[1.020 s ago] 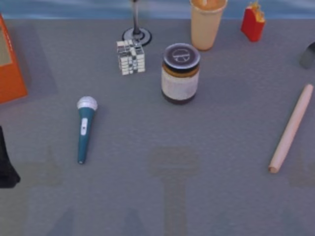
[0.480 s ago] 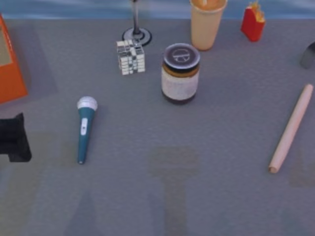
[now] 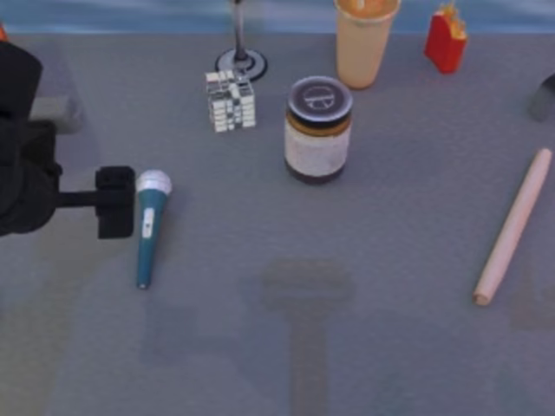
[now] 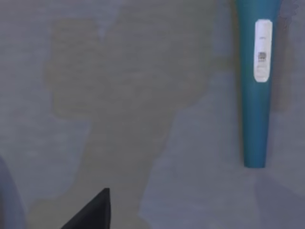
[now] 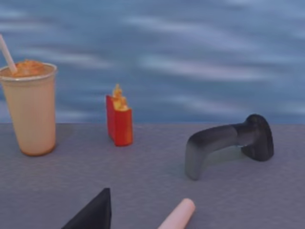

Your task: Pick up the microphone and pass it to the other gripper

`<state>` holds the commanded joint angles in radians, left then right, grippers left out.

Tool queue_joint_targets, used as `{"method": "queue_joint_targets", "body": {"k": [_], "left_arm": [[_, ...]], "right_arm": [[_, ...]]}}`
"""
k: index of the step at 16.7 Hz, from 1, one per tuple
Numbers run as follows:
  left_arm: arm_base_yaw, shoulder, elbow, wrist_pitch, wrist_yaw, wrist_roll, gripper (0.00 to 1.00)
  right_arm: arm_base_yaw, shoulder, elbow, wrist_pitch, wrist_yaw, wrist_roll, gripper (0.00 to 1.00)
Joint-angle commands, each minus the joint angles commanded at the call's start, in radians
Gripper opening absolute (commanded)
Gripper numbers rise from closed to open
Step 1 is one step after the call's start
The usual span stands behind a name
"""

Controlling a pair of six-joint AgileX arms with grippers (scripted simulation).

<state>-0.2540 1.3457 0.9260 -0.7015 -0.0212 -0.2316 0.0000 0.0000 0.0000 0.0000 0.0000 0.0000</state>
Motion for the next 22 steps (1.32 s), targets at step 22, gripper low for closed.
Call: {"method": "queue_joint_targets", "body": {"k": [22], "left_arm": [[-0.084, 0.614, 0.244, 0.021, -0.006, -0.075, 1.00]], "right_arm": [[0.000, 0.000, 0.000, 0.000, 0.000, 0.000, 1.00]]}}
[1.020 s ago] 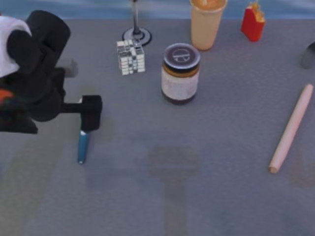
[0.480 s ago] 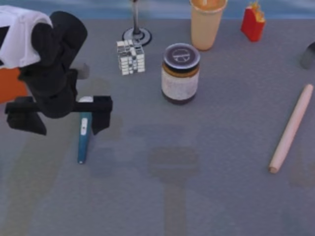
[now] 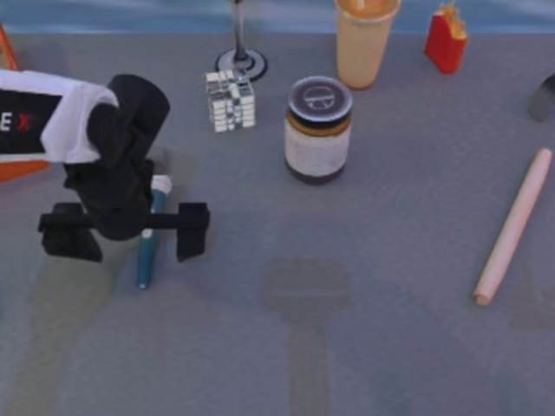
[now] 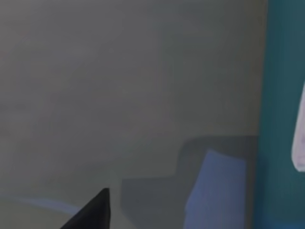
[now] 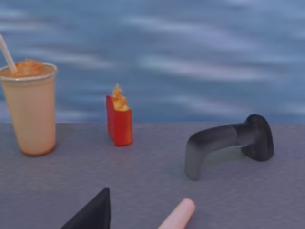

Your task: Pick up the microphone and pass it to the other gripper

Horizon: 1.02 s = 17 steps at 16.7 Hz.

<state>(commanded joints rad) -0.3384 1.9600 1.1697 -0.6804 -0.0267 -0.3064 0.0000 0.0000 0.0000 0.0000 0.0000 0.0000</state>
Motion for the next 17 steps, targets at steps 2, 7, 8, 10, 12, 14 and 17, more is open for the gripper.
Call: {"method": "queue_joint_targets", "body": {"k": [2, 7, 8, 10, 12, 14, 17], "left_arm": [[0.001, 0.043, -0.031, 0.072, 0.000, 0.002, 1.00], [0.002, 0.065, -0.045, 0.102, 0.001, 0.003, 1.00], [0.002, 0.065, -0.045, 0.102, 0.001, 0.003, 1.00], [0.002, 0.065, -0.045, 0.102, 0.001, 0.003, 0.85], [0.002, 0.065, -0.045, 0.102, 0.001, 0.003, 0.70], [0.002, 0.065, -0.045, 0.102, 0.001, 0.003, 0.55], [0.002, 0.065, -0.045, 0.102, 0.001, 0.003, 0.32]], "right_arm": [[0.000, 0.000, 0.000, 0.000, 0.000, 0.000, 1.00], [0.000, 0.000, 0.000, 0.000, 0.000, 0.000, 1.00], [0.000, 0.000, 0.000, 0.000, 0.000, 0.000, 1.00], [0.000, 0.000, 0.000, 0.000, 0.000, 0.000, 1.00], [0.000, 0.000, 0.000, 0.000, 0.000, 0.000, 1.00], [0.000, 0.000, 0.000, 0.000, 0.000, 0.000, 1.00], [0.000, 0.000, 0.000, 0.000, 0.000, 0.000, 1.00]]}}
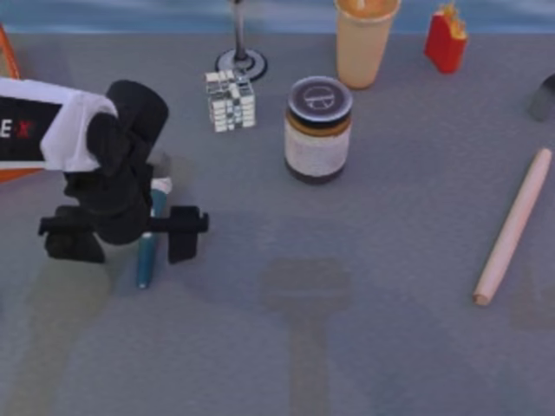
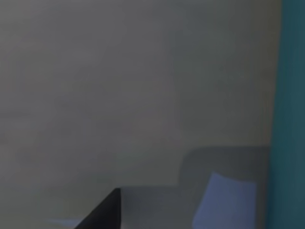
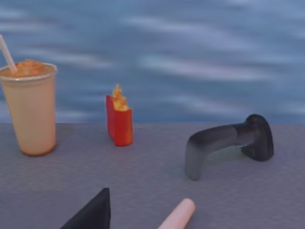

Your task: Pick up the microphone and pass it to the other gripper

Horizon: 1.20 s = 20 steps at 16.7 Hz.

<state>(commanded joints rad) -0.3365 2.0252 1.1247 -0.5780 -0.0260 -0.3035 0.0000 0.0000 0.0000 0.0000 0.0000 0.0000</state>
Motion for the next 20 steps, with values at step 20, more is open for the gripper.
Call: {"method": "queue_joint_targets", "body": {"k": [20], "left_arm": [[0.002, -0.112, -0.020, 0.183, 0.074, 0.064, 0.00]], "right_arm": [[0.000, 0.000, 0.000, 0.000, 0.000, 0.000, 1.00]]}}
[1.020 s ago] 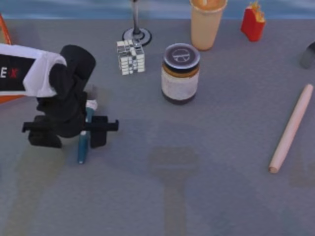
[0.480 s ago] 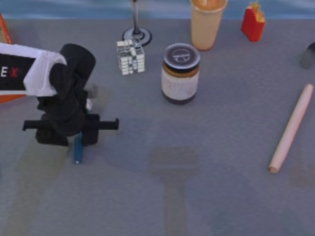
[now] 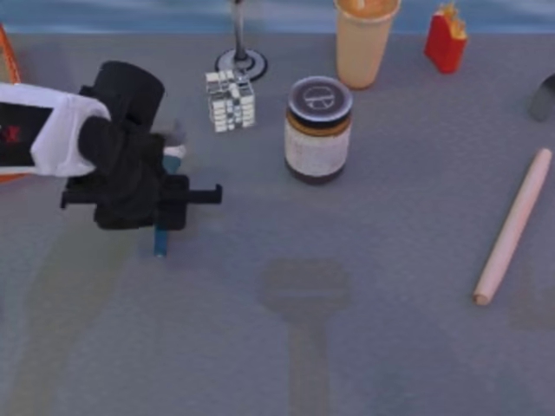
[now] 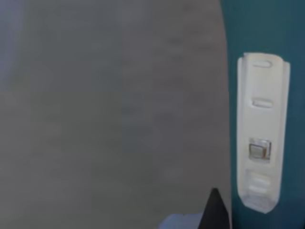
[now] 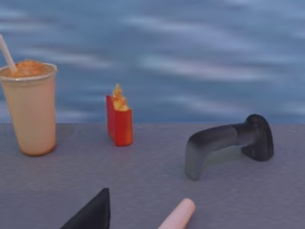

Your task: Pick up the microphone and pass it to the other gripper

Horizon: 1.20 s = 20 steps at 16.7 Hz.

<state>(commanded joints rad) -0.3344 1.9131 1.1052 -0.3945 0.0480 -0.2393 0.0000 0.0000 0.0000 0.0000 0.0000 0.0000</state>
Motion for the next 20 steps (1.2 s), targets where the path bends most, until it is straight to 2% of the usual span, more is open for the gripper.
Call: {"method": "queue_joint_targets", "body": {"k": [3, 10, 13, 16, 20], "left_arm": [[0.008, -0.044, -0.057, 0.219, 0.088, 0.045, 0.00], [0.032, -0.195, -0.237, 0.850, 0.323, 0.170, 0.00], [0.041, -0.268, -0.295, 1.054, 0.406, 0.217, 0.00], [0.049, -0.327, -0.328, 1.167, 0.458, 0.251, 0.00], [0.050, -0.339, -0.334, 1.188, 0.468, 0.257, 0.00]], "right_arm": [[0.000, 0.000, 0.000, 0.000, 0.000, 0.000, 1.00], [0.000, 0.000, 0.000, 0.000, 0.000, 0.000, 1.00], [0.000, 0.000, 0.000, 0.000, 0.000, 0.000, 1.00], [0.000, 0.000, 0.000, 0.000, 0.000, 0.000, 1.00], [0.000, 0.000, 0.000, 0.000, 0.000, 0.000, 1.00]]}}
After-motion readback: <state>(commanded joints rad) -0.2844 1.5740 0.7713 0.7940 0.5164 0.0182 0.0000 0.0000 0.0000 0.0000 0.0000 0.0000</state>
